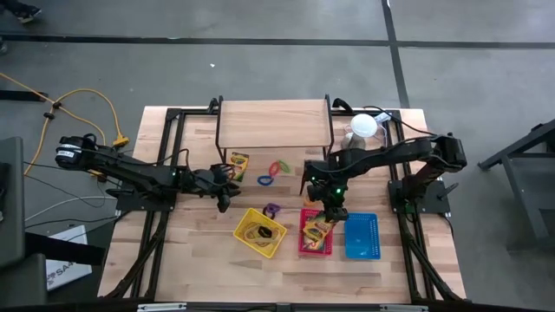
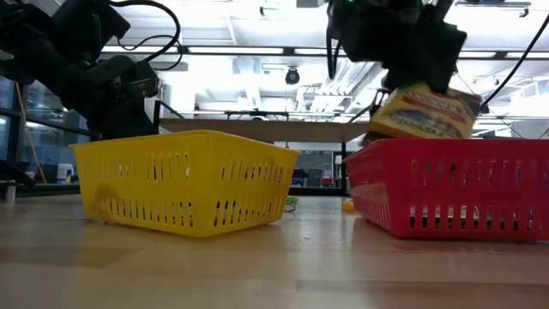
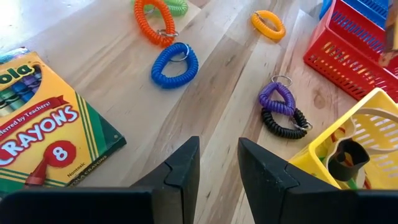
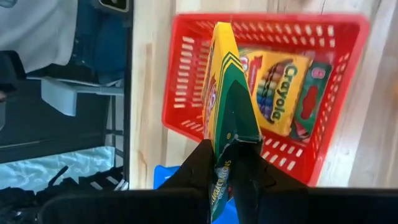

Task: Pick & Place Office Desk Supplies
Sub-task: Put the bottom crayon box into the red bin

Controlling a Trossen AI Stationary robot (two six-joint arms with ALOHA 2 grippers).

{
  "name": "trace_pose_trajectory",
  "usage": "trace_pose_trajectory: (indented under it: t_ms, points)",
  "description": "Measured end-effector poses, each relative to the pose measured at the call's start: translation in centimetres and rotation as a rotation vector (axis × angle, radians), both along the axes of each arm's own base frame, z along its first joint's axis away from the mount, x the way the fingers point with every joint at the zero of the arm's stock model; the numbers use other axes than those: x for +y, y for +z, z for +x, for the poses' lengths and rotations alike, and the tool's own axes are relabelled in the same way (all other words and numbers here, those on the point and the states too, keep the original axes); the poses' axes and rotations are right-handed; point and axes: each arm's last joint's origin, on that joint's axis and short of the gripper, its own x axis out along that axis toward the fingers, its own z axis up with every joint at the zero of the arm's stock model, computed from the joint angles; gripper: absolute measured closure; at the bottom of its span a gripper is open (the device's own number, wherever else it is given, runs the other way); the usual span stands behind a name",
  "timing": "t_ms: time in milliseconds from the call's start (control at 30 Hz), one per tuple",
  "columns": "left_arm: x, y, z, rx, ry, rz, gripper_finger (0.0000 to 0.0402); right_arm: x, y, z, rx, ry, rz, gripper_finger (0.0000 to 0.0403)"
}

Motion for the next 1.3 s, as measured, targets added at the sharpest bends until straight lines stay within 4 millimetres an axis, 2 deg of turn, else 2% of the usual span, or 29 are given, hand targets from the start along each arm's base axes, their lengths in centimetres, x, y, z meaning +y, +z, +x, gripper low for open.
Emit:
trace_pose_trajectory:
  t_ms: [300, 567, 967, 1300]
  points:
    - [0.0, 0.0, 0.0, 0.0, 0.001, 0.001, 0.0297, 0.7, -0.5, 0.0, -0.023, 0.017, -0.002, 0.0378]
    - [0.0, 0.0, 0.0, 0.0, 0.001, 0.001, 0.0297, 0.7, -0.5, 0.4, -0.02, -0.046, -0.02, 0.0374]
    - [0.0, 0.0, 0.0, 0.0, 0.001, 0.001, 0.0297, 1.3, -0.5, 0.4, -0.007, -0.057, -0.063, 0.0296]
    - [0.0, 0.0, 0.0, 0.0, 0.0, 0.002, 0.0297, 2.1, -0.7, 0.5, -0.029, -0.067, -0.18, 0.0274]
